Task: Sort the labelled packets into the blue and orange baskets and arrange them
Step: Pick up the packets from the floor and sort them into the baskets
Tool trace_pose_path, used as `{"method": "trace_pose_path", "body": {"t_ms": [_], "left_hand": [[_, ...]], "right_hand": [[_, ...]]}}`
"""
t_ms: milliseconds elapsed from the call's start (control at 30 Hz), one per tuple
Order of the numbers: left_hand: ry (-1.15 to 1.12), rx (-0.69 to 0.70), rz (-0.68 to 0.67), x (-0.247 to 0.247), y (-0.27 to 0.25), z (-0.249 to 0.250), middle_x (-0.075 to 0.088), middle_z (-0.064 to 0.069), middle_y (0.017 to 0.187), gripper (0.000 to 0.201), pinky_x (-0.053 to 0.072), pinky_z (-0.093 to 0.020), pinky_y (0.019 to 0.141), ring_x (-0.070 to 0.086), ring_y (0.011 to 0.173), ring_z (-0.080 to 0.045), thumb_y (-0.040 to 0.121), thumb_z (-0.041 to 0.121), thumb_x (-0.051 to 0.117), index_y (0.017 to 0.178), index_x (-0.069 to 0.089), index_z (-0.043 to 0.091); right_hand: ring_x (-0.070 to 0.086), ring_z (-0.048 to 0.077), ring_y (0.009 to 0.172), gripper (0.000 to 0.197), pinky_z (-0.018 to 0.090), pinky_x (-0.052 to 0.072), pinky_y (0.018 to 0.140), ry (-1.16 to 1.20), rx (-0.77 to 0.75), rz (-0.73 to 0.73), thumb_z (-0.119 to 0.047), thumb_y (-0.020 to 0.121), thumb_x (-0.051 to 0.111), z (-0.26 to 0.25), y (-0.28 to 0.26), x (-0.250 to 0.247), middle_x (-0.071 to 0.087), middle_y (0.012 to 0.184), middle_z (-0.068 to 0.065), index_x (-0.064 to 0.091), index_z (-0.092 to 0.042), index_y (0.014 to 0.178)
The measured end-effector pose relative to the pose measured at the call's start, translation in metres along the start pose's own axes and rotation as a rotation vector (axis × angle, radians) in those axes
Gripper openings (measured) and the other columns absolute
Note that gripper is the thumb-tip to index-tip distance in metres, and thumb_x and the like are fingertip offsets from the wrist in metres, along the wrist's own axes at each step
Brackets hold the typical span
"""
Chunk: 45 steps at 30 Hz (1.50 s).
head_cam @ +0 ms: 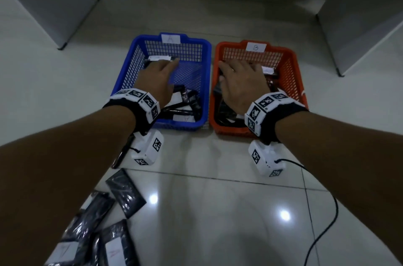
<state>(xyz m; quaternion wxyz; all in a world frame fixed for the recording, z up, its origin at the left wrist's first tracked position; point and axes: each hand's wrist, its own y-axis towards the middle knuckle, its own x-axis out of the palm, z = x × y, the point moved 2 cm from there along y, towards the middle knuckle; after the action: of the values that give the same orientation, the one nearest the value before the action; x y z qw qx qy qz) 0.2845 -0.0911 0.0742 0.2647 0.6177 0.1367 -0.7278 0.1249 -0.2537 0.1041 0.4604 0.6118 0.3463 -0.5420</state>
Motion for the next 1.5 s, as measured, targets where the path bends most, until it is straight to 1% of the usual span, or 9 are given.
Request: {"method": "trace_pose_path", "body": {"t_ms": [167,333,633,833,967,1167,1233,1333,1500], "left_hand": [[-0.048,-0.008,0.102,-0.017,-0.063,-0.005,0.06,-0.017,0.12,0.046,0.05,-0.048,0.085,0.057,0.105,-0.039,0.08,0.016,0.061,0.126,0.058,0.009],[-0.029,-0.169,-0.027,-0.023,-0.179,-0.023,0.062,-0.014,0.114,0.04,0.051,-0.043,0.073,0.061,0.094,-0.037,0.079,0.018,0.064,0.118,0.061,0.012],[-0.083,-0.587,-0.265,0.004,-0.347,-0.05,0.058,-0.01,0.123,0.041,0.051,-0.038,0.085,0.058,0.107,-0.032,0.087,0.03,0.062,0.125,0.058,0.016],[-0.099,-0.639,-0.253,0.021,-0.342,-0.059,0.056,-0.006,0.118,0.047,0.051,-0.038,0.086,0.056,0.107,-0.025,0.081,0.044,0.066,0.121,0.057,0.023],[-0.027,-0.672,-0.331,0.026,-0.324,-0.058,0.046,-0.004,0.132,0.072,0.049,-0.041,0.089,0.05,0.116,-0.027,0.072,0.053,0.07,0.134,0.044,0.028],[0.045,-0.645,-0.331,0.03,-0.311,-0.049,0.053,-0.01,0.122,0.052,0.052,-0.042,0.08,0.057,0.103,-0.034,0.08,0.035,0.059,0.128,0.049,0.018],[-0.115,-0.713,-0.227,0.026,-0.309,-0.047,0.062,-0.011,0.11,0.037,0.051,-0.036,0.076,0.061,0.094,-0.032,0.088,0.033,0.052,0.12,0.055,0.017],[-0.526,-0.948,-0.21,0.018,-0.303,-0.041,0.066,-0.005,0.089,0.03,0.052,-0.031,0.066,0.063,0.074,-0.026,0.092,0.038,0.051,0.119,0.054,0.025],[-1.168,-1.046,-0.159,-0.002,-0.281,-0.021,0.069,-0.018,0.088,0.03,0.055,-0.033,0.061,0.063,0.057,-0.022,0.097,0.033,0.051,0.104,0.061,0.006]], "right_hand": [[0.057,0.03,0.107,0.042,0.044,0.041,0.087,0.126,-0.206,-0.018,-0.032,0.091,0.039,-0.068,-0.021,0.005,0.06,0.12,0.007,0.058,-0.015,0.124],[0.059,0.031,0.101,0.037,0.043,0.043,0.084,0.279,-0.395,-0.153,-0.034,0.087,0.048,-0.15,-0.069,0.024,0.064,0.111,0.008,0.064,-0.014,0.114],[0.053,0.028,0.113,0.042,0.038,0.043,0.088,0.379,-0.397,-0.472,-0.043,0.092,0.047,-0.248,-0.134,0.072,0.053,0.125,0.006,0.053,-0.016,0.125],[0.048,0.03,0.113,0.061,0.037,0.045,0.079,0.362,-0.271,-0.502,-0.045,0.08,0.068,-0.278,-0.124,0.097,0.043,0.127,0.011,0.046,-0.014,0.127],[0.052,0.034,0.107,0.05,0.034,0.042,0.073,0.386,-0.271,-0.504,-0.032,0.083,0.063,-0.277,-0.121,0.096,0.053,0.118,0.014,0.046,-0.012,0.125],[0.058,0.022,0.078,0.025,0.023,0.043,0.068,0.792,0.028,-0.589,-0.021,0.089,0.055,-0.227,-0.12,0.091,0.063,0.091,0.004,0.059,-0.017,0.113],[0.059,0.016,0.073,0.01,0.022,0.042,0.065,0.946,0.221,-0.65,-0.021,0.087,0.056,-0.21,-0.12,0.094,0.064,0.08,-0.005,0.064,-0.023,0.093],[0.053,0.021,0.081,0.022,0.018,0.036,0.059,0.979,0.28,-0.716,-0.011,0.09,0.048,-0.197,-0.115,0.091,0.054,0.075,-0.005,0.054,-0.018,0.07],[0.058,0.018,0.081,0.013,0.026,0.044,0.073,1.042,0.3,-0.639,-0.023,0.092,0.053,-0.179,-0.113,0.071,0.062,0.082,-0.004,0.063,-0.021,0.084]]}}
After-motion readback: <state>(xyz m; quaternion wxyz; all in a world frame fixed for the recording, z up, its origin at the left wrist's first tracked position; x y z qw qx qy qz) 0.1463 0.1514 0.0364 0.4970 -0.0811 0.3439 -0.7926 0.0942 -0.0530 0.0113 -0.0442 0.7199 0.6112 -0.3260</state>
